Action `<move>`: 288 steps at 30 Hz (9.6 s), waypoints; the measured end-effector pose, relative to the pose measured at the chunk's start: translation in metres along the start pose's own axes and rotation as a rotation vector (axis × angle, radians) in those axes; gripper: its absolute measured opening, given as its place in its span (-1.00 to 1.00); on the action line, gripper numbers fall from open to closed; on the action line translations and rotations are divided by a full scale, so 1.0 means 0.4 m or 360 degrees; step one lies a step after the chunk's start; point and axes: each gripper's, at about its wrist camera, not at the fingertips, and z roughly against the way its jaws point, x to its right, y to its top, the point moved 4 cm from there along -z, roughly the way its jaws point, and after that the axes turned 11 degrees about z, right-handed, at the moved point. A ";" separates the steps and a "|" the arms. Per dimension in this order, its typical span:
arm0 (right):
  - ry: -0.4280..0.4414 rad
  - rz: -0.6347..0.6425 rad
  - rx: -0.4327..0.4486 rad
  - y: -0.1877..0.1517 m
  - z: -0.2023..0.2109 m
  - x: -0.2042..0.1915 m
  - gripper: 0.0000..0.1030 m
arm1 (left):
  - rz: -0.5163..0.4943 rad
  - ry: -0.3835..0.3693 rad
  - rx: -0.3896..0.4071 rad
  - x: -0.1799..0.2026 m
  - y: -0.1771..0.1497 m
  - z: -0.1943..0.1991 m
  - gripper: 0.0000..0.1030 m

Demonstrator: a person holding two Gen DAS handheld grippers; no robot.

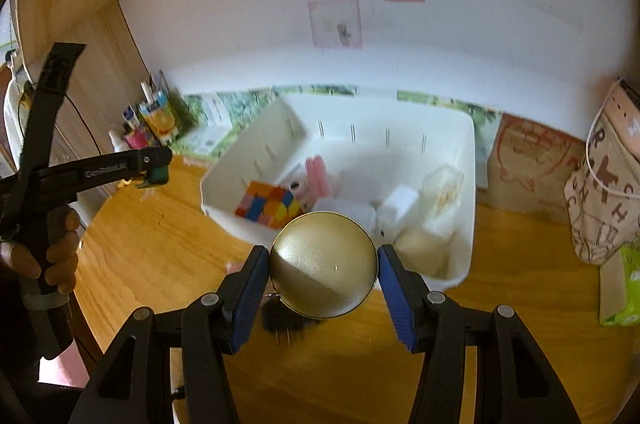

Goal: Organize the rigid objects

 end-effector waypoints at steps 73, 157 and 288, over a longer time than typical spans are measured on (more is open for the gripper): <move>0.0034 0.0138 0.0142 -0.198 0.011 -0.171 0.42 | 0.0286 0.0226 -0.0360 -0.153 -0.297 0.044 0.53; 0.0171 0.0341 -0.0124 -0.245 -0.274 -0.175 0.23 | 0.0656 0.0390 -0.1175 0.181 -0.227 -0.440 0.28; -0.0304 -0.0362 -0.0392 -0.224 0.265 -0.192 0.99 | -0.0257 0.0018 -0.0120 -0.002 -0.234 0.267 0.82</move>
